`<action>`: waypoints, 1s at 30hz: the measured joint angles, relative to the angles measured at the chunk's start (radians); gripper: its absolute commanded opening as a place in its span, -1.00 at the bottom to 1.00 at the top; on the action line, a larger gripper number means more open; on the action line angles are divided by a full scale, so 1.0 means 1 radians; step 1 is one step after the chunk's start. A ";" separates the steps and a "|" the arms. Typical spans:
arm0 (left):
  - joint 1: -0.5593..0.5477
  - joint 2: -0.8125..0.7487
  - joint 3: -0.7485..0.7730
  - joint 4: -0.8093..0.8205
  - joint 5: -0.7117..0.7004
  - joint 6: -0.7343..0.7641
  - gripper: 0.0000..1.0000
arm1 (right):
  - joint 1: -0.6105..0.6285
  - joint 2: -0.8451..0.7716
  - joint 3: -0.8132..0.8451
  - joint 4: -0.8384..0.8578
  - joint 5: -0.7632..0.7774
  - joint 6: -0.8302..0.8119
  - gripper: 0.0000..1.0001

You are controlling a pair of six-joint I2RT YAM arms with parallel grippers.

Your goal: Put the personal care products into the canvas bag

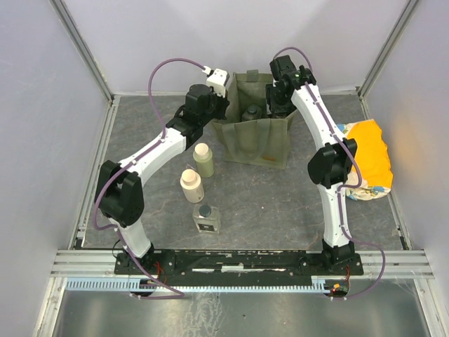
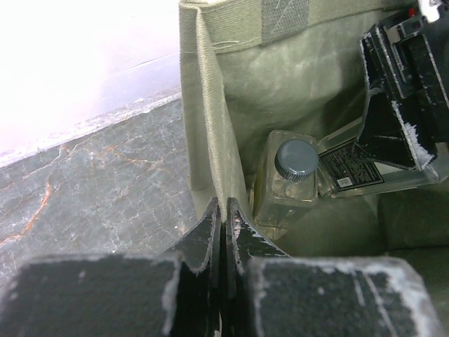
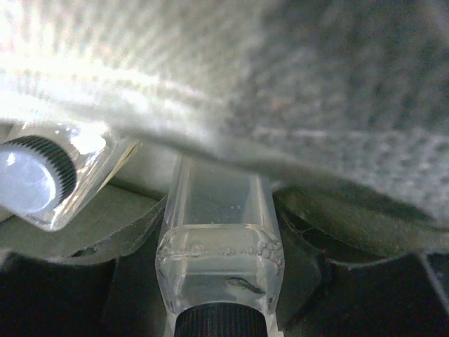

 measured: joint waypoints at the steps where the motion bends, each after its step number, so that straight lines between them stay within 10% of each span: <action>1: 0.000 0.000 -0.002 0.001 0.000 0.000 -0.95 | -0.002 0.008 -0.002 0.003 0.000 -0.003 -1.00; 14: 0.000 0.025 0.013 0.015 0.019 0.000 -0.95 | -0.016 0.011 -0.136 0.116 0.009 -0.048 -0.98; 24: 0.000 0.044 0.030 0.017 0.021 0.000 -0.95 | -0.016 0.011 -0.167 0.146 0.006 -0.059 0.27; 30: 0.000 0.044 0.032 0.018 0.021 0.000 -0.95 | -0.016 0.004 -0.166 0.182 -0.012 -0.076 0.65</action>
